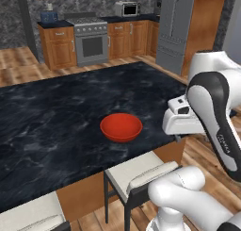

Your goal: Pick up the bowls from the cabinet and place each bowl in front of a stool on the dining counter.

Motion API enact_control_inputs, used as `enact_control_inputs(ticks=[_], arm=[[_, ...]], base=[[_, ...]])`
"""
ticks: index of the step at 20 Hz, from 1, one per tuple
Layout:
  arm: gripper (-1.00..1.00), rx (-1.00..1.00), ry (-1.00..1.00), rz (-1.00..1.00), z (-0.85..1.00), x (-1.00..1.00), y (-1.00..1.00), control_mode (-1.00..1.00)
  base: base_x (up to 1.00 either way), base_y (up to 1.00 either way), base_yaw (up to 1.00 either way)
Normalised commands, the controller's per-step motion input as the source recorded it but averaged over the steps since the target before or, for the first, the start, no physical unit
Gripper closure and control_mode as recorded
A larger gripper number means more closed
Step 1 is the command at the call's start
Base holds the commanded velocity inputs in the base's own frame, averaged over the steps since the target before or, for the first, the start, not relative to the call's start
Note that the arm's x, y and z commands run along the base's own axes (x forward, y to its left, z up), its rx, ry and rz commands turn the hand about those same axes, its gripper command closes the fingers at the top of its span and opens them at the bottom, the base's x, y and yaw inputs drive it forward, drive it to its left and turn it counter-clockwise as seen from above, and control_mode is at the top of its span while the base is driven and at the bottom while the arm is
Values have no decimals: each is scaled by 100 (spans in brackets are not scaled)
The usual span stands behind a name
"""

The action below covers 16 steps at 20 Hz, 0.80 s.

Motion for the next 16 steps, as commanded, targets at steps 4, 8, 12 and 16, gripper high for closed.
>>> enact_control_inputs(ticks=[4,8,12,16], arm=[[-100,0,7,0,13,-1,6,-100],[-100,-3,1,0,0,-1,7,-100],[-100,0,0,0,0,0,0,-100],[-100,0,0,0,0,-3,0,-100]], base=[[0,0,0],[0,0,0],[0,0,0],[0,0,0]])
